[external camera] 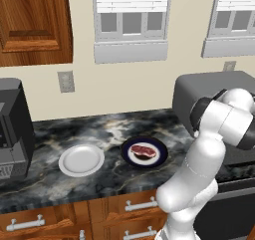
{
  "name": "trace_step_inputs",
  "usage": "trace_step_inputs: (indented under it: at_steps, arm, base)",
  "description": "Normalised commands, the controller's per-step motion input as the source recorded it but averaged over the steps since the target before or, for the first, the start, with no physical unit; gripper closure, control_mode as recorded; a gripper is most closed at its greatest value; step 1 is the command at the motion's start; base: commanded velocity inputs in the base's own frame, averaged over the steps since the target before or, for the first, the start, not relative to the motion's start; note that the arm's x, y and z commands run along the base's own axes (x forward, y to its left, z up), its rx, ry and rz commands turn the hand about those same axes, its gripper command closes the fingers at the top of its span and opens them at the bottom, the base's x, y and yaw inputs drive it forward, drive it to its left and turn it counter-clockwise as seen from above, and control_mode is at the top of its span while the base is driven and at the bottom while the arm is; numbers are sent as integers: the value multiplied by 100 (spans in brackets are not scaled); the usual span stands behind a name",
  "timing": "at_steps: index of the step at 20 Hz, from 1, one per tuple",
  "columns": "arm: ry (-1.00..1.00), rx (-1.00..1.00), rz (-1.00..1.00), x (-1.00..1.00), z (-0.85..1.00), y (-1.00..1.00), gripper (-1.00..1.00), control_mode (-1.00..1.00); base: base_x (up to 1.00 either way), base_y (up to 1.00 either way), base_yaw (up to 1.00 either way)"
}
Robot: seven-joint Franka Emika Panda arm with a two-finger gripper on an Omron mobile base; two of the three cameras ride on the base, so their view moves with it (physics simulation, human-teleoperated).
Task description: Open the toaster oven door. Place the hotdog bun on the bottom rack in the toaster oven and place the steak on the top rack.
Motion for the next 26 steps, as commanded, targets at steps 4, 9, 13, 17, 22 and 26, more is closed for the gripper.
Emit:
trace_step_inputs:
  at_steps: [4,9,13,17,22,26]
  arm:
    - [-3,3,0,-2,0,0,-100,-100]
    - [0,2,0,-84,23,-15,-100,-100]
    - [-5,0,0,-78,68,-16,-100,-100]
    - [-6,1,0,-42,75,-11,-100,-100]
    - [-17,2,-1,-14,24,-2,-100,-100]
    - [-21,1,-2,-1,6,0,-100,-100]
  base:
    - [0,0,0]
    - [0,0,0]
    - [0,0,0]
    - [0,0,0]
    - [0,0,0]
    - [0,0,0]
